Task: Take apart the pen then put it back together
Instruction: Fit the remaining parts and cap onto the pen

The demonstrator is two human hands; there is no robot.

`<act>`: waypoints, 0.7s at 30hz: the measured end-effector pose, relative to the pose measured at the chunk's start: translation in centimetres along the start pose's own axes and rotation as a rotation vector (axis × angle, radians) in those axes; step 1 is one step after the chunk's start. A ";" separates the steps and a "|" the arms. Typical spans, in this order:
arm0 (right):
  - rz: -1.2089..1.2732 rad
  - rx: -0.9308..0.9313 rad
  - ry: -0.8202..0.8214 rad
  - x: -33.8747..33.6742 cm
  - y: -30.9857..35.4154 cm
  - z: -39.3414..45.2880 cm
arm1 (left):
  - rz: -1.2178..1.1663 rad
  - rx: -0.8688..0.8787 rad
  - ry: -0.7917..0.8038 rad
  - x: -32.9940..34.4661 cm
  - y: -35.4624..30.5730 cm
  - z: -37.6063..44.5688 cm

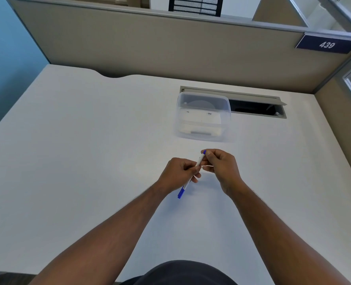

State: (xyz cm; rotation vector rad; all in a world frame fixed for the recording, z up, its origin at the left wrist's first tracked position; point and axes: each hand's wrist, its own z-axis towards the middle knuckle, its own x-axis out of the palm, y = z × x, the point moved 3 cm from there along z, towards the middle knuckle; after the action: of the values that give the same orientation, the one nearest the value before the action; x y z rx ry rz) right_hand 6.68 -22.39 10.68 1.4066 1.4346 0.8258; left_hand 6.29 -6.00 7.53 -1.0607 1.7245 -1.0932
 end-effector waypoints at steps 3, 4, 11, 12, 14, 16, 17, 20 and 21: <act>0.008 0.012 0.006 0.3 -0.4 -0.2 | -0.049 -0.019 -0.007 0.1 0.3 0.0; -0.003 0.015 -0.005 0.4 -0.6 -0.2 | -0.062 -0.025 -0.010 0.1 0.4 0.0; -0.241 0.045 -0.070 1.0 -2.6 -0.7 | -0.214 -0.102 -0.102 0.0 1.0 0.4; -0.260 0.056 -0.046 1.3 -2.9 -1.0 | -0.218 -0.112 -0.114 0.0 0.9 0.5; -0.298 0.069 0.013 1.8 -3.6 -1.5 | -0.210 -0.132 -0.135 0.0 0.8 0.8; -0.337 0.066 0.061 2.5 -4.2 -2.0 | -0.212 -0.152 -0.144 0.0 0.8 0.9; -0.367 0.060 0.071 2.9 -4.3 -2.1 | -0.213 -0.157 -0.146 0.1 0.8 0.9; -0.428 0.045 0.057 3.5 -4.7 -2.5 | -0.192 -0.166 -0.144 0.3 0.8 0.9; -0.431 0.046 0.047 3.6 -4.7 -2.5 | -0.195 -0.175 -0.141 0.4 0.9 0.8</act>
State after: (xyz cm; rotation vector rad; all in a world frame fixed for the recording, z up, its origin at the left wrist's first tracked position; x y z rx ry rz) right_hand 2.96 -19.06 6.58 1.0576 1.7205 0.5539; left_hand 6.73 -6.36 6.41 -1.4058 1.6522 -0.9725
